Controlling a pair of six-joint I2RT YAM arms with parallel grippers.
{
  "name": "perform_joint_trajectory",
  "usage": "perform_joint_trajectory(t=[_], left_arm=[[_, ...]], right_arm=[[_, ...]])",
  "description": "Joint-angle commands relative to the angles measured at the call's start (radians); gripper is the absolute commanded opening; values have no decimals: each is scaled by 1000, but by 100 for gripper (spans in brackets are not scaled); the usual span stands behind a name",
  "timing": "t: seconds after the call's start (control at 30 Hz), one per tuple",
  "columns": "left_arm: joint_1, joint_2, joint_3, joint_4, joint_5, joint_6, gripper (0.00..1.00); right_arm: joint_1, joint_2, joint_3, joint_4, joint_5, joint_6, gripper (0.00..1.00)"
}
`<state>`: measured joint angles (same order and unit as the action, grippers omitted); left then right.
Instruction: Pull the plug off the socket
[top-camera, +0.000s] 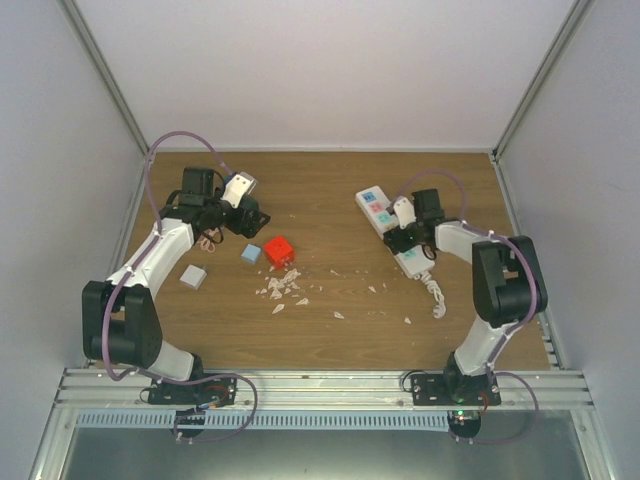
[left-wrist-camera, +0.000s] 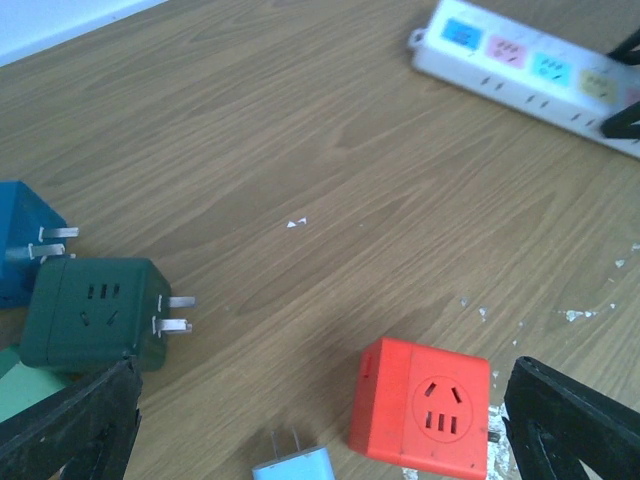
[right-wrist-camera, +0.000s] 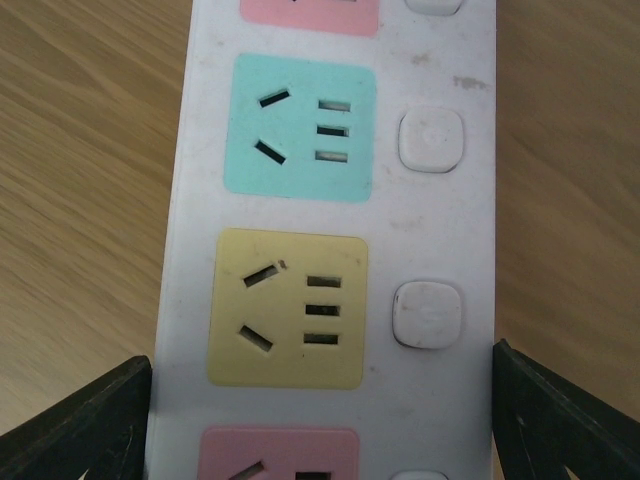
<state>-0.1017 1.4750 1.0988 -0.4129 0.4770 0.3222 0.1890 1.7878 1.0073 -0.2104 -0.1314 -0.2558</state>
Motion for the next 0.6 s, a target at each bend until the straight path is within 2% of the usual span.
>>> perform_joint_trajectory(t=[0.0, 0.07, 0.13, 0.3, 0.57], left_arm=[[9, 26, 51, 28, -27, -5, 99], [11, 25, 51, 30, -32, -6, 99], [13, 19, 45, 35, -41, -7, 99], [24, 8, 40, 14, -45, -14, 99], [82, -98, -3, -18, 31, -7, 99]], right_arm=[[-73, -70, -117, -36, 14, 98, 67], [-81, -103, -159, -26, 2, 131, 67], [-81, -154, -203, 5, -11, 154, 72], [-83, -266, -240, 29, -46, 175, 99], [-84, -520, -222, 30, -154, 153, 100]])
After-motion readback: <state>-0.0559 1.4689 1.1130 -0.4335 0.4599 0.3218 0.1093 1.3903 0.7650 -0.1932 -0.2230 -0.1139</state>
